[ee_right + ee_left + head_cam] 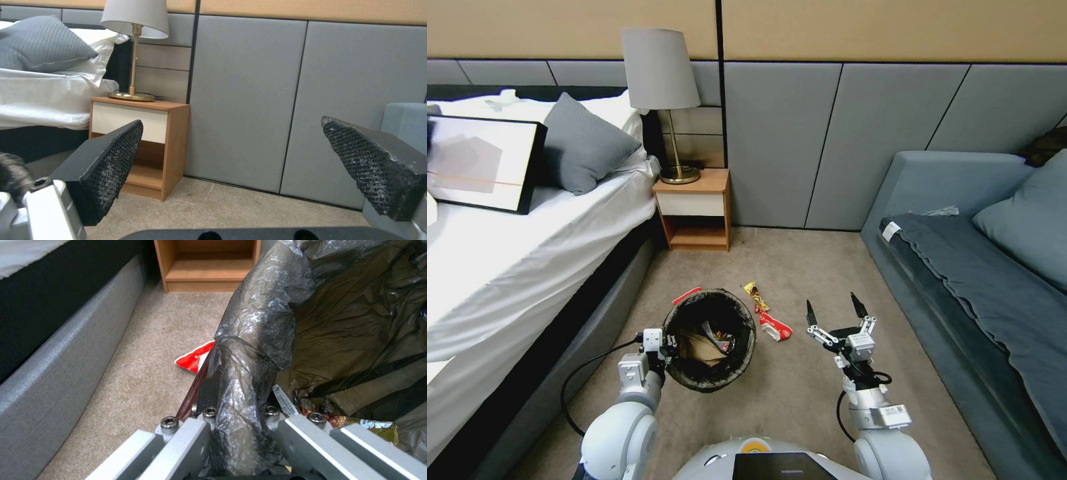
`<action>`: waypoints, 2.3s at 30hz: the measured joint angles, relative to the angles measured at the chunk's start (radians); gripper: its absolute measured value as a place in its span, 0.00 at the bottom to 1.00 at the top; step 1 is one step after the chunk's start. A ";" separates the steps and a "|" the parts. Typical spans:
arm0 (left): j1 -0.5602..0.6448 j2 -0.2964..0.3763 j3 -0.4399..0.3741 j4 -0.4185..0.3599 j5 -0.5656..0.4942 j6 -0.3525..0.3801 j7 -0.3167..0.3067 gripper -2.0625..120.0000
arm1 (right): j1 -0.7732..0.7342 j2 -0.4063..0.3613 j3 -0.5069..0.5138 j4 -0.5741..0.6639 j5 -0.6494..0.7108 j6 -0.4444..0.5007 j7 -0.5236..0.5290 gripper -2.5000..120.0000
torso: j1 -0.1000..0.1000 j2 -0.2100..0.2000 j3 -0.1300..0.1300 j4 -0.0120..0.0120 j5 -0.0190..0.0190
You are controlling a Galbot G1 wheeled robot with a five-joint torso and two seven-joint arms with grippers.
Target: Pick up the trash bin, then pick up the garbage from the floor and place it into the trash bin.
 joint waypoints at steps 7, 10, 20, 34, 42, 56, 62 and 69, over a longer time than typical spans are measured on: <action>-0.002 0.000 0.006 -0.005 0.003 0.002 0.000 0.02 | 0.208 -0.104 -0.020 -0.147 0.112 -0.118 -0.030 0.84 | 0.000 0.000 0.000 0.0001 0.0002; 0.002 -0.002 0.007 -0.012 0.006 0.005 0.000 0.02 | 0.300 -0.159 -0.058 -0.256 0.129 -0.158 -0.065 0.84 | 0.000 0.000 0.000 0.0002 0.0002; 0.009 -0.013 0.008 -0.015 0.023 0.008 0.000 0.02 | 0.508 -0.349 -0.171 -0.524 0.191 -0.205 -0.154 0.84 | 0.000 0.000 0.000 0.0001 0.0000; 0.000 -0.025 0.022 0.004 0.038 0.008 -0.002 0.02 | 0.730 -0.373 -0.353 -0.801 0.221 -0.390 -0.165 0.84 | 0.000 0.000 0.000 0.0003 0.0002; 0.010 -0.029 0.019 0.009 0.046 0.006 -0.007 0.02 | 0.826 -0.330 -0.394 -0.940 0.181 -0.392 -0.254 0.84 | 0.000 0.000 0.000 0.0002 -0.0001; 0.015 -0.037 0.026 0.013 0.054 0.005 -0.010 0.02 | 0.917 -0.227 -0.435 -1.100 0.150 -0.343 -0.306 0.84 | 0.000 0.000 0.000 0.0002 -0.0001; 0.016 -0.038 0.026 0.013 0.056 0.002 -0.010 0.02 | 0.920 -0.211 -0.447 -1.126 0.139 -0.333 -0.300 0.84 | 0.000 0.000 0.000 0.0001 0.0000; 0.025 -0.043 0.026 0.011 0.060 -0.002 -0.010 0.02 | 0.930 -0.192 -0.443 -1.184 0.123 -0.322 -0.299 0.84 | 0.000 0.000 0.000 0.0001 0.0000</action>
